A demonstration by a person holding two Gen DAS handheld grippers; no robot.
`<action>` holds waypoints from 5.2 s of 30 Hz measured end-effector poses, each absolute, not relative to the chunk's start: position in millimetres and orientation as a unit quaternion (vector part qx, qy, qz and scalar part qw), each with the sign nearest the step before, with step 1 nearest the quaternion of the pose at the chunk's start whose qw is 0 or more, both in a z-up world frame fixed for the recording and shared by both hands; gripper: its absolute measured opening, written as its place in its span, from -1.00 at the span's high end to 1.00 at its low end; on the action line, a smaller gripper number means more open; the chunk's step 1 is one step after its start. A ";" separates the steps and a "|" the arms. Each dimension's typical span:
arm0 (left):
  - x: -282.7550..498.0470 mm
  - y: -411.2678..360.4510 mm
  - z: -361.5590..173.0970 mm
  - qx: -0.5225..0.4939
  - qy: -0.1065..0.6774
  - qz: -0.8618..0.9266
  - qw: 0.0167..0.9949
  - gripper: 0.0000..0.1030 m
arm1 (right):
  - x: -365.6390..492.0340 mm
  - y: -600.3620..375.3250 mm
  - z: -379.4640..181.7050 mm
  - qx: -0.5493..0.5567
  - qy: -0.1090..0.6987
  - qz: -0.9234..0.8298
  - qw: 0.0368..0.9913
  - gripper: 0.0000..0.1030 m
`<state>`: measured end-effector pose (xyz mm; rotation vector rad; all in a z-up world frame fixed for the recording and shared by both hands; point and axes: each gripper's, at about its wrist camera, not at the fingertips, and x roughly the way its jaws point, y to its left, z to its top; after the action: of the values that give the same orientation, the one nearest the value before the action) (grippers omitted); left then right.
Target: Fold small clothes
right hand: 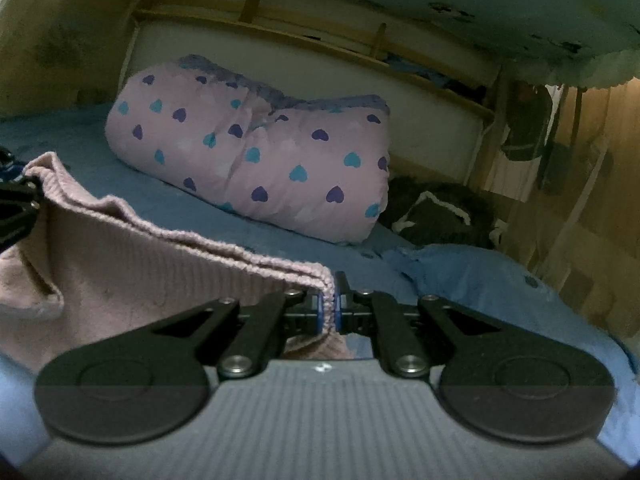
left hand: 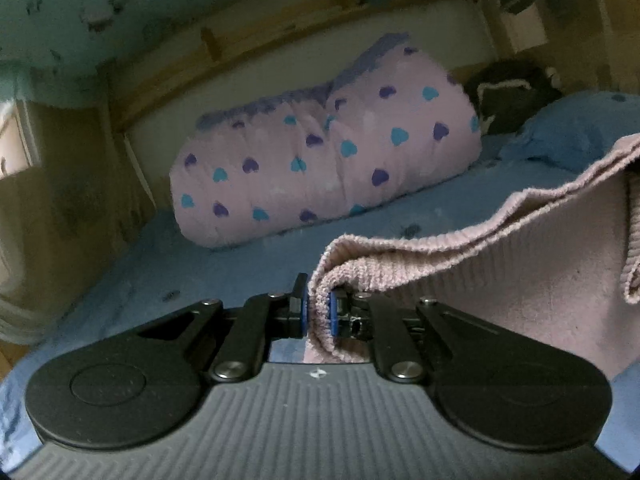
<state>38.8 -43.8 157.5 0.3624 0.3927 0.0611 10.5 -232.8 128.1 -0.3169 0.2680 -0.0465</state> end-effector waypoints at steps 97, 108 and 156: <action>130.9 53.0 65.8 0.109 0.332 0.097 0.932 -0.28 | 90.9 -259.9 8.4 -0.181 0.286 0.111 0.934 0.16; 139.1 67.9 33.9 0.125 0.360 0.136 0.915 -0.45 | 110.7 -280.1 9.6 -0.100 0.276 0.062 0.954 0.73; 97.7 44.0 77.8 0.016 0.383 0.089 0.919 -0.68 | 80.6 -352.6 49.6 0.100 0.268 -0.042 0.957 -0.25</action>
<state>97.7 44.0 77.8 0.0329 0.7882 0.1836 80.6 -352.6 49.6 0.2032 0.5433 -0.0847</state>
